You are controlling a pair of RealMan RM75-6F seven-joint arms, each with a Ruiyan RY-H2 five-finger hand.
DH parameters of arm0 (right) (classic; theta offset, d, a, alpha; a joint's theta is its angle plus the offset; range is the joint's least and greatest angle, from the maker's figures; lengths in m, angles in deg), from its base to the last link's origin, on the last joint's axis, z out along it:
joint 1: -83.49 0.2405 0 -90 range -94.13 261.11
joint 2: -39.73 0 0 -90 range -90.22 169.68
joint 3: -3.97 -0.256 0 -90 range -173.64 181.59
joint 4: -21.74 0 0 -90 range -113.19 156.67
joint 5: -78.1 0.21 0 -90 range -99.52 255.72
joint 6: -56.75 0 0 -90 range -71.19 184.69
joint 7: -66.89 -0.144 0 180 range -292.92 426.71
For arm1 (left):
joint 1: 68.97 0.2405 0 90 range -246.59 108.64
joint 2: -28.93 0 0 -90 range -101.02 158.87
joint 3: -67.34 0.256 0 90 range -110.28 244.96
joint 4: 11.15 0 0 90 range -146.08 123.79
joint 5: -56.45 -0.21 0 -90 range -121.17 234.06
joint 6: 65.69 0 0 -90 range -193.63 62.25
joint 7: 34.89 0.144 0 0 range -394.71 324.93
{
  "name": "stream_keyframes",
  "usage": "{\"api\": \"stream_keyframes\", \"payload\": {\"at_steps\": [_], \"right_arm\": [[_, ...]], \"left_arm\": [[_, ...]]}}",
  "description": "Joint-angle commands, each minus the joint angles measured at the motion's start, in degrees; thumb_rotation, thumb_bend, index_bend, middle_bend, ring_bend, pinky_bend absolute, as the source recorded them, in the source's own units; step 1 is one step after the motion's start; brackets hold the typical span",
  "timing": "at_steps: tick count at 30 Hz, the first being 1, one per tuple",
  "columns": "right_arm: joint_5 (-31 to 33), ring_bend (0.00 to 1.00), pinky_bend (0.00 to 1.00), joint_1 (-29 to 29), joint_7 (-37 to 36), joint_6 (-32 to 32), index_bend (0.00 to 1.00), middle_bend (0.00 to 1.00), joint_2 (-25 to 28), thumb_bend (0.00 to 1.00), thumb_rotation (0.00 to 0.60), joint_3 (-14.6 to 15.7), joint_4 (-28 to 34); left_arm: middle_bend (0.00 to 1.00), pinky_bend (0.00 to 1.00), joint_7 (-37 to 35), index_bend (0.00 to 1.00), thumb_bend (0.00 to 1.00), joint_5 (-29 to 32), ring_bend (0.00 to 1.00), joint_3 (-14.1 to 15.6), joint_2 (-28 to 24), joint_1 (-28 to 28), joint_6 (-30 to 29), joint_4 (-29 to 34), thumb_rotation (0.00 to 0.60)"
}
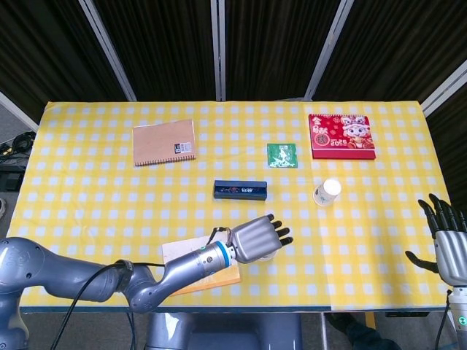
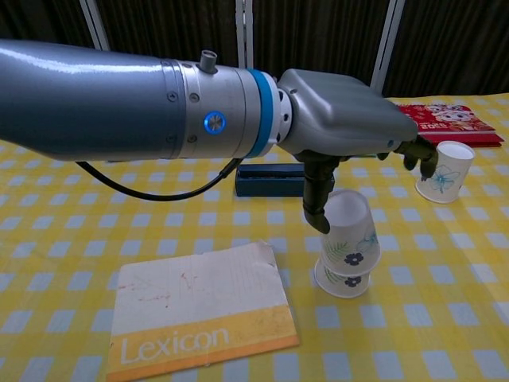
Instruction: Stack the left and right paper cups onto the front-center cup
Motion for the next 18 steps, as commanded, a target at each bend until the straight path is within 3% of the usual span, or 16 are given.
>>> {"api": "stream_keyframes", "payload": {"at_steps": [1,9,18], "right_arm": [[0.0,0.00,0.00,0.0,0.0,0.0,0.12,0.00,0.0,0.00,0.600,0.0,0.0],[-0.2,0.00,0.00,0.2,0.4,-0.5,0.12,0.00,-0.3,0.00,0.600,0.3,-0.2],[1.7,0.00,0.00,0.8,1.0,-2.5,0.12,0.00,-1.0,0.00,0.600,0.1,-1.2]], "left_arm": [[0.00,0.10,-0.3,0.00,0.00,-0.7,0.00,0.2,0.1,-0.1,-0.6,-0.1,0.600],[0.00,0.04,-3.5,0.00,0.00,-4.7,0.00,0.1,-1.9,2.5,-5.6,0.0,0.600],[0.00,0.00,-12.3,0.00,0.00,-5.3,0.00,3.9,-10.1,13.3,-14.3,-1.6,0.600]]}}
